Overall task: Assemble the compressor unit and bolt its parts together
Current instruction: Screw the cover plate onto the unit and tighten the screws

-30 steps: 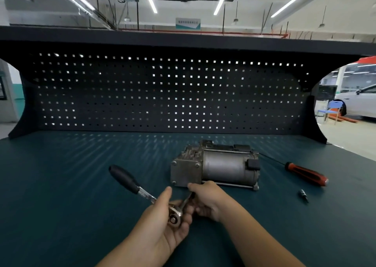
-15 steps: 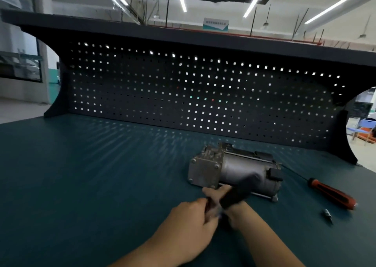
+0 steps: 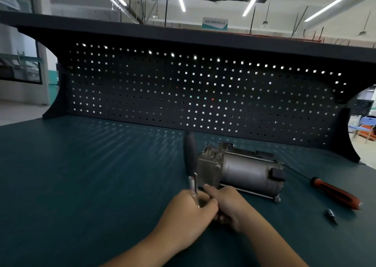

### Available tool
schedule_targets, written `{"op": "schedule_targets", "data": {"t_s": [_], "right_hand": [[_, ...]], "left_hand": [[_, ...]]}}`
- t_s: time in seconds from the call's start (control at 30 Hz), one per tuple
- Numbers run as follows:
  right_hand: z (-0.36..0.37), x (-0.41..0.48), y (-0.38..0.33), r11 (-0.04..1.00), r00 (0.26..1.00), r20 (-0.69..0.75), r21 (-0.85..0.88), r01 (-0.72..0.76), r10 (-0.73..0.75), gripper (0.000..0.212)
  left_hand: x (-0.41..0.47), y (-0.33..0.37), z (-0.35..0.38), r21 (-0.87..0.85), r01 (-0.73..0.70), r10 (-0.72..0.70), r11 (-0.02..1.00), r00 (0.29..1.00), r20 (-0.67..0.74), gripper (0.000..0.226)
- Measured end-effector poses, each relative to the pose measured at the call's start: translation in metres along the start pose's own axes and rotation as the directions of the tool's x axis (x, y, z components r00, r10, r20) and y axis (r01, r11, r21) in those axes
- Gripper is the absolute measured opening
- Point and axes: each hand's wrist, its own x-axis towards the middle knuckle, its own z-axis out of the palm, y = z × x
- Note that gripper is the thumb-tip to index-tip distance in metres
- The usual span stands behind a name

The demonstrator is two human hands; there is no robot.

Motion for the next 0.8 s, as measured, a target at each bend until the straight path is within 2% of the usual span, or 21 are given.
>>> {"op": "schedule_targets", "data": {"t_s": [0.03,0.07,0.13,0.17,0.2,0.23,0.3,0.37,0.4,0.43,0.47,0.53,0.57,0.6,0.63,0.67,0.73,0.8], "right_hand": [[0.0,0.0,0.001,1.0,1.0,-0.001,0.018,0.004,-0.004,0.038],[-0.001,0.0,0.0,0.999,1.0,-0.004,0.038,0.008,-0.007,0.036],[-0.001,0.0,0.0,1.0,0.999,-0.027,-0.002,0.025,-0.025,0.036],[-0.001,0.001,0.0,0.998,0.999,-0.034,-0.046,0.036,-0.037,0.039],[-0.002,0.0,0.0,0.996,0.998,-0.04,-0.073,0.042,-0.045,0.041],[-0.002,0.0,0.0,0.995,0.998,-0.036,-0.094,0.038,-0.042,0.042],[-0.004,-0.001,0.001,0.995,1.0,-0.006,-0.097,0.026,-0.026,0.044],[-0.004,-0.005,0.002,0.999,1.0,0.027,-0.037,0.017,-0.016,0.041],[-0.003,-0.006,0.001,1.0,0.999,0.04,-0.01,0.013,-0.012,0.035],[-0.003,-0.007,0.0,1.0,0.999,0.052,0.026,0.003,-0.004,0.03],[-0.003,-0.006,0.0,0.997,0.998,0.06,0.078,-0.009,0.004,0.026],[-0.002,-0.004,-0.001,0.982,0.997,0.076,0.186,-0.043,0.029,0.02],[-0.002,-0.003,-0.001,0.972,0.996,0.082,0.225,-0.06,0.042,0.018],[-0.002,-0.002,-0.001,0.965,0.995,0.085,0.252,-0.07,0.05,0.018],[-0.002,-0.002,-0.001,0.962,0.995,0.086,0.264,-0.073,0.052,0.018],[-0.002,-0.002,-0.001,0.963,0.995,0.085,0.263,-0.068,0.047,0.019],[-0.003,-0.004,0.0,0.97,0.995,0.093,0.235,-0.058,0.037,0.024],[-0.005,-0.005,0.001,0.978,0.993,0.114,0.201,-0.059,0.036,0.03]], "left_hand": [[-0.001,-0.001,0.002,0.163,-0.077,0.08,0.984,0.997,-0.017,0.022],[-0.002,-0.002,0.002,0.354,-0.13,0.146,0.926,0.989,-0.018,0.022],[-0.004,-0.01,0.005,0.651,-0.242,0.274,0.72,0.96,0.055,0.038],[-0.005,-0.01,0.006,0.713,-0.288,0.299,0.639,0.947,0.115,0.043],[-0.007,-0.008,0.007,0.726,-0.308,0.296,0.615,0.943,0.149,0.043],[-0.007,-0.008,0.007,0.712,-0.298,0.281,0.635,0.949,0.146,0.04],[-0.005,-0.01,0.006,0.562,-0.199,0.214,0.803,0.976,0.04,0.028],[-0.004,-0.009,0.006,0.255,-0.066,0.062,0.965,0.998,0.024,0.019],[-0.003,-0.005,0.008,0.053,0.026,-0.029,0.998,0.998,0.063,0.022],[-0.003,-0.002,0.01,-0.156,0.139,-0.123,0.978,0.987,0.106,0.027],[-0.004,0.003,0.01,-0.36,0.267,-0.229,0.894,0.963,0.146,0.031],[-0.006,0.011,0.007,-0.707,0.431,-0.388,0.561,0.891,0.235,0.036],[-0.007,0.013,0.005,-0.795,0.444,-0.411,0.413,0.87,0.273,0.037],[-0.007,0.014,0.003,-0.835,0.44,-0.413,0.33,0.863,0.292,0.037],[-0.007,0.014,0.002,-0.84,0.435,-0.407,0.323,0.865,0.292,0.035],[-0.006,0.014,0.002,-0.818,0.427,-0.409,0.386,0.874,0.264,0.031],[-0.006,0.011,0.005,-0.681,0.375,-0.393,0.629,0.909,0.138,0.023],[-0.003,0.008,0.007,-0.527,0.259,-0.304,0.81,0.953,0.001,0.024]]}}
